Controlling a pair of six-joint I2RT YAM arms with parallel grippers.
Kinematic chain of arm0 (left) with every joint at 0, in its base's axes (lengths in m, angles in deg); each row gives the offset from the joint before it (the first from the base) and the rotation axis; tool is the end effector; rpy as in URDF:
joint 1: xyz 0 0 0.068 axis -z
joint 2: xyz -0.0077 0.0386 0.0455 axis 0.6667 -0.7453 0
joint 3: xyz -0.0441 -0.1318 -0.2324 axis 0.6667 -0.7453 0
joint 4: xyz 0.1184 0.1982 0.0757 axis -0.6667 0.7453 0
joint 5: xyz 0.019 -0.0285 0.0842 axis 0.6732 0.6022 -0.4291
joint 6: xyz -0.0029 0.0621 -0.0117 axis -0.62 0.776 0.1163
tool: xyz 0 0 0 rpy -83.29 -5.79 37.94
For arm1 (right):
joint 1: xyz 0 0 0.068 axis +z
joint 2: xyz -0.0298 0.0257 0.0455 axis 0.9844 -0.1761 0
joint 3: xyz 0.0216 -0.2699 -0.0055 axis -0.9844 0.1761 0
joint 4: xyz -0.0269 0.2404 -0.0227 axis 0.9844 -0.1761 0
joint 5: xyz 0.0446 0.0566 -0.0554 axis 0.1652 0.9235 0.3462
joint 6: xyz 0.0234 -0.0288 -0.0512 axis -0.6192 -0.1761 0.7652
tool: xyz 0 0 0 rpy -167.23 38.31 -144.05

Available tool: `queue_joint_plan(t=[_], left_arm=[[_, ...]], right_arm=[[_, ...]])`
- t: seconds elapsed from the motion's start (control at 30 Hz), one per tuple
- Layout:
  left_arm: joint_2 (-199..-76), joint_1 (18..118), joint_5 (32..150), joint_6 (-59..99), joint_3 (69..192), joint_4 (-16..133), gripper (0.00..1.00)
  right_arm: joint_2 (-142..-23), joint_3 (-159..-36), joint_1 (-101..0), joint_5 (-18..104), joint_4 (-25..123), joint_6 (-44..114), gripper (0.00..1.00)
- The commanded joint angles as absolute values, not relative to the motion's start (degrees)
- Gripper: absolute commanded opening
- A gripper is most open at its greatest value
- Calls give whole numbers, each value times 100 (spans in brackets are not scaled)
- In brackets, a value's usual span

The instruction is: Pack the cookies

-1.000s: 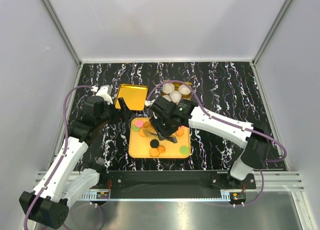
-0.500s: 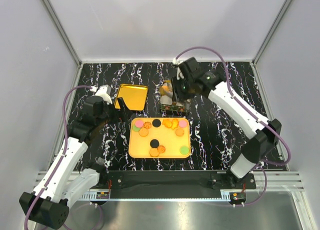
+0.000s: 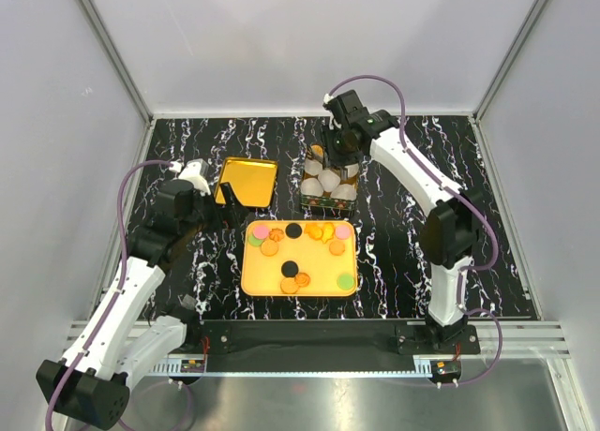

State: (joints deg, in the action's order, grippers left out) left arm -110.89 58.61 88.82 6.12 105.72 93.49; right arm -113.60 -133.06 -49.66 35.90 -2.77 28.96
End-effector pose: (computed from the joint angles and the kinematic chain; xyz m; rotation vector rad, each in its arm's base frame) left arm 0.1646 -0.0553 0.2962 -0.1005 2.2095 -0.5336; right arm 0.3626 0.2115 0.3136 -0.3843 2.4971 0.3211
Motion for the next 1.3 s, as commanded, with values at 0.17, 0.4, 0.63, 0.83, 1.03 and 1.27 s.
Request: queue_joint_plan(t=[0.17,0.4,0.63,0.83,1.03,1.27], left_arm=[[-10931,5833,8876,664,10581,9159,99],[-10940,5833,8884,664,10581,9158,99],[-10931,5825,8884,655,10581,9158,99],[-10949,5825,8893,655,10572,9150,99],[-10966,5807,8937,655,10581,9141,99],[-10975,5781,8920,646,10581,9132,99]], right_arm=[[-11633,-13439,-5006,3420,10,2919,35],[-11607,-13289,-5006,3508,81,2866,41],[-11589,-13158,-5006,3517,72,2831,43],[-11519,-12999,-5006,3517,98,2813,46],[-11466,-13087,-5006,3517,72,2839,55],[-11379,-13289,-5006,3517,-104,2892,57]])
